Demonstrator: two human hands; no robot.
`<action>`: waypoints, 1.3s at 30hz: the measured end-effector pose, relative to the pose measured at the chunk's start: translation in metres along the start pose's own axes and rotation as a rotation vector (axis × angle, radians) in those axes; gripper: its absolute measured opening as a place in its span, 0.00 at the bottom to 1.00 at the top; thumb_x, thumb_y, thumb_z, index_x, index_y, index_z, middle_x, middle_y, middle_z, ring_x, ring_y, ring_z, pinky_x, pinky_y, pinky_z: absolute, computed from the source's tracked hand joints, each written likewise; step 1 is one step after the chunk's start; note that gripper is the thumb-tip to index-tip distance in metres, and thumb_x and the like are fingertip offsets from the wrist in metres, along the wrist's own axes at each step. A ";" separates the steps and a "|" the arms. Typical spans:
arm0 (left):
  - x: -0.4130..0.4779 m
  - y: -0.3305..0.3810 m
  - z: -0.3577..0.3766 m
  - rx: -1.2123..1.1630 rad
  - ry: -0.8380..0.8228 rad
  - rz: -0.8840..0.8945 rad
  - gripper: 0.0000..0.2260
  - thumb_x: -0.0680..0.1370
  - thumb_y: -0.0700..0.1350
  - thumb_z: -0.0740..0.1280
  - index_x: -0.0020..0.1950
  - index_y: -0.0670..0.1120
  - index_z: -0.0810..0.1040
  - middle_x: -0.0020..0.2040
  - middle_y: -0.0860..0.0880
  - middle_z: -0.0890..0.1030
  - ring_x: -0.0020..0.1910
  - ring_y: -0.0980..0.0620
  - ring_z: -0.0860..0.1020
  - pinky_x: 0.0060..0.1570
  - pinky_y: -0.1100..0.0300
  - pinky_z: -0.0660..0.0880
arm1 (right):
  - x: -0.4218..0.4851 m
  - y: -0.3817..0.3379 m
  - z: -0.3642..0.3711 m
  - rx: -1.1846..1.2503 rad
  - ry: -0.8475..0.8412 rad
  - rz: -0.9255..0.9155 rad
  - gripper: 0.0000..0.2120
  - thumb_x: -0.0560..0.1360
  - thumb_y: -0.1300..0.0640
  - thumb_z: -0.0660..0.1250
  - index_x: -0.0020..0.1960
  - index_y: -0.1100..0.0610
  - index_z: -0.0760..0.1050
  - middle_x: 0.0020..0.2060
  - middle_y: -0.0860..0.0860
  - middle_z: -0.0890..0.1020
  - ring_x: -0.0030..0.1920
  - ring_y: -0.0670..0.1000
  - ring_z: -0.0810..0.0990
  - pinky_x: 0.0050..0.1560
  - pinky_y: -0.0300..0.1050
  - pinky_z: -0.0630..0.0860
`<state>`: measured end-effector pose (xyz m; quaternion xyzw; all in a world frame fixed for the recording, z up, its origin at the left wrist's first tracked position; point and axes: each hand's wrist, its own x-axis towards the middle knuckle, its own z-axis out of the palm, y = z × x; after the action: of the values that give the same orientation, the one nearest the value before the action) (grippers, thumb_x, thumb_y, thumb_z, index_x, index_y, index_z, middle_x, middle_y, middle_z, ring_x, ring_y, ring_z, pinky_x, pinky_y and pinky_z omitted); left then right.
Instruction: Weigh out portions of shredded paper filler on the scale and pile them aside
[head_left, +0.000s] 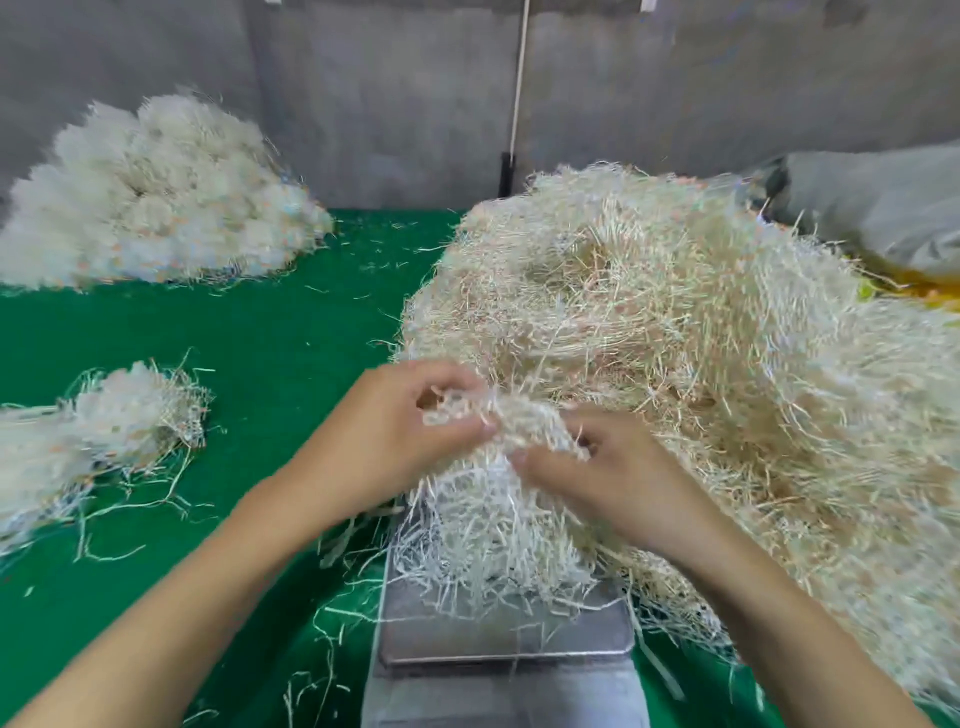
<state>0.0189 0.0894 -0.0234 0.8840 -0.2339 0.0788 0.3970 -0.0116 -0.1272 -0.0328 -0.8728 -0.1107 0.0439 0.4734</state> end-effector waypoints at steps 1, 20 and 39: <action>-0.002 -0.005 0.006 0.054 -0.086 -0.032 0.08 0.72 0.60 0.70 0.48 0.61 0.82 0.47 0.64 0.82 0.43 0.65 0.80 0.43 0.68 0.75 | 0.000 0.010 0.004 -0.161 0.005 0.024 0.10 0.73 0.40 0.69 0.47 0.45 0.79 0.45 0.44 0.79 0.42 0.44 0.77 0.41 0.43 0.77; -0.002 -0.008 -0.006 -0.193 -0.130 -0.181 0.22 0.73 0.74 0.52 0.62 0.72 0.74 0.60 0.73 0.76 0.61 0.75 0.71 0.60 0.67 0.64 | -0.024 0.008 0.004 0.114 0.342 -0.117 0.19 0.72 0.28 0.59 0.59 0.32 0.74 0.57 0.23 0.74 0.57 0.25 0.71 0.54 0.34 0.68; 0.007 -0.007 -0.021 -0.013 -0.206 0.030 0.23 0.72 0.77 0.46 0.59 0.75 0.71 0.61 0.76 0.73 0.60 0.75 0.71 0.59 0.68 0.67 | -0.048 -0.008 -0.019 0.247 0.560 -0.064 0.14 0.75 0.39 0.61 0.52 0.42 0.82 0.54 0.36 0.83 0.58 0.37 0.78 0.61 0.47 0.69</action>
<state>0.0289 0.1067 -0.0112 0.8812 -0.2870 -0.0080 0.3755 -0.0558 -0.1496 -0.0166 -0.7828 0.0028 -0.2003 0.5891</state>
